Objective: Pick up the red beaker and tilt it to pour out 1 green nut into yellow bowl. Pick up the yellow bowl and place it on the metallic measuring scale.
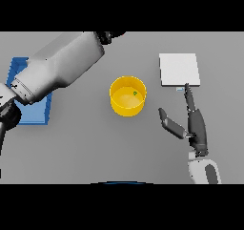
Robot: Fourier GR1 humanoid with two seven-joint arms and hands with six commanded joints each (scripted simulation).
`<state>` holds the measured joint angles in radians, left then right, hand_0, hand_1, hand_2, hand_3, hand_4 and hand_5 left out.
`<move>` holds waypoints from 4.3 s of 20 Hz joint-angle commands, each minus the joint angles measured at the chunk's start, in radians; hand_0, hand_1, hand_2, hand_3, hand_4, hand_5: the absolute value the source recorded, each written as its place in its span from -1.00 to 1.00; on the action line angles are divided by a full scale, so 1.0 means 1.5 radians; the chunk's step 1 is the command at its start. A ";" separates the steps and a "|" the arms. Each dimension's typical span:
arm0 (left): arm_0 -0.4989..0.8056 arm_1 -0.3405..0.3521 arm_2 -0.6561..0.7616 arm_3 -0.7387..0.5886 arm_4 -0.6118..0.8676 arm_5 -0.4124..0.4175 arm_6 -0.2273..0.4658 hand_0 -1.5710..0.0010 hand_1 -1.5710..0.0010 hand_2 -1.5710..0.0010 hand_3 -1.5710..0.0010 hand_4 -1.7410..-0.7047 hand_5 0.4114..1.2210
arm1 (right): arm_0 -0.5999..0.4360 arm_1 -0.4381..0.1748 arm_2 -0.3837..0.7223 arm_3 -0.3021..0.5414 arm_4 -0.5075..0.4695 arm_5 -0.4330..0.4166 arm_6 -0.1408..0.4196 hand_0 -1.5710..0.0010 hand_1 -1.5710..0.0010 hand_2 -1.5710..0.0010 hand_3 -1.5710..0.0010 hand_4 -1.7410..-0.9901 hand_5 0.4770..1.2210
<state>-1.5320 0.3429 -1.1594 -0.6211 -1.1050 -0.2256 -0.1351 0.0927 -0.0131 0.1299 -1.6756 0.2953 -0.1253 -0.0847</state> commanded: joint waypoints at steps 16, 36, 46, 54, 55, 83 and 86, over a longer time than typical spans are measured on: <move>0.087 0.185 0.419 0.214 0.485 0.153 0.145 -1.00 -1.00 -1.00 -0.80 -1.00 1.00 | -0.021 -0.014 -0.012 0.027 -0.036 0.029 -0.040 1.00 1.00 1.00 1.00 0.38 -0.69; 0.623 0.301 0.442 -0.301 0.764 0.456 0.461 -1.00 -1.00 -1.00 -0.96 -1.00 0.74 | -0.020 -0.030 0.000 0.019 -0.019 0.039 -0.022 1.00 1.00 1.00 1.00 0.42 -0.50; 0.656 0.361 0.409 -0.379 0.834 0.279 0.476 0.24 0.38 0.37 0.41 0.59 -0.23 | -0.004 -0.029 0.009 0.014 -0.006 0.035 -0.029 1.00 1.00 1.00 1.00 0.49 -0.49; 0.652 0.356 0.425 -0.367 0.849 0.277 0.440 0.87 0.90 0.90 0.90 0.85 -0.35 | -0.003 -0.030 0.014 0.006 0.005 0.032 -0.007 1.00 1.00 1.00 1.00 0.46 -0.51; 0.647 0.351 0.431 -0.362 0.853 0.280 0.429 0.90 0.92 0.92 0.92 0.85 -0.35 | -0.004 -0.032 0.018 0.006 0.018 0.027 -0.002 1.00 1.00 1.00 1.00 0.45 -0.51; 0.635 0.337 0.429 -0.355 0.855 0.282 0.412 1.00 1.00 1.00 1.00 0.83 -0.24 | -0.444 -0.218 0.269 0.253 0.289 0.329 -0.045 1.00 1.00 1.00 1.00 0.31 -0.44; 0.638 0.335 0.427 -0.355 0.854 0.283 0.406 1.00 1.00 1.00 1.00 0.83 -0.22 | -0.468 -0.203 0.285 0.298 0.293 0.344 -0.054 1.00 1.00 1.00 1.00 0.33 -0.45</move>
<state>-0.5752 0.8461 -0.5180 -1.1544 0.1756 0.2001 0.4726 -0.6102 -0.3164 0.5576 -1.2285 0.7352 0.3901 -0.1645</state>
